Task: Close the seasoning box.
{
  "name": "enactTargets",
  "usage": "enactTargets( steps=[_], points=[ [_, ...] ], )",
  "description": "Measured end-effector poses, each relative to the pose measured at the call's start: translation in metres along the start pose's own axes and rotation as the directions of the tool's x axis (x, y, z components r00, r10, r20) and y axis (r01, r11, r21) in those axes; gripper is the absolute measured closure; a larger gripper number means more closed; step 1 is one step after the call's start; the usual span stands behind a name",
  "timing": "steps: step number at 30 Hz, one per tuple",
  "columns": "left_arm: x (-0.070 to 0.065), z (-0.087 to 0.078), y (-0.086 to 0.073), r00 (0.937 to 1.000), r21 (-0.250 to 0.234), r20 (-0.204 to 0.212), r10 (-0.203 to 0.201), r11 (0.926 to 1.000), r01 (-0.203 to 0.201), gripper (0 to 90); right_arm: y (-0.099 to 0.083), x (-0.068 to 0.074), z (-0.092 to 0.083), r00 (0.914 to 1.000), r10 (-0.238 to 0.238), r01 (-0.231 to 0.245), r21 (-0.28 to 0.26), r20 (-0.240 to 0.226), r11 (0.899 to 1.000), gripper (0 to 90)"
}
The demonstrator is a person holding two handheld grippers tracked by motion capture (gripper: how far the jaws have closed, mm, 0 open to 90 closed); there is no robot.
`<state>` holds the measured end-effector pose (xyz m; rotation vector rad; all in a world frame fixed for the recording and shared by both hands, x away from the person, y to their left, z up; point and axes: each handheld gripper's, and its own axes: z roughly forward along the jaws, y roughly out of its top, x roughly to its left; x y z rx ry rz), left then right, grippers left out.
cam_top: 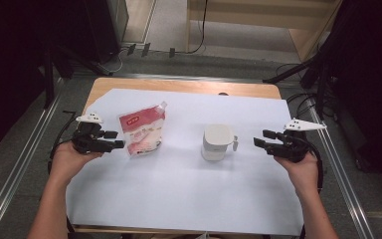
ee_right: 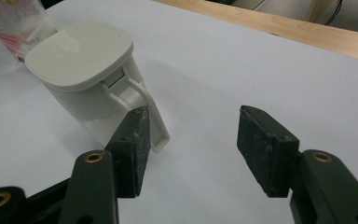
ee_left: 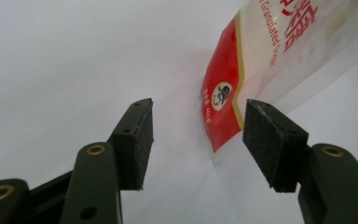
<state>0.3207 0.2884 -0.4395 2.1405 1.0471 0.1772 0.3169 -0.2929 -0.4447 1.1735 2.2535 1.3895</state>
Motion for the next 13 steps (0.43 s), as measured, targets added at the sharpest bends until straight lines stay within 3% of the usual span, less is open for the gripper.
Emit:
enactTargets(
  steps=[13],
  points=[
    [0.0009, 0.0013, -0.0006, 1.0000, -0.008, -0.005, -0.007, 0.9999, 0.007, 42.5, -0.0050, -0.0022, 0.0046, 0.9999, 0.013, -0.013, -0.001, 0.011, 1.000, 45.0]
  ],
)
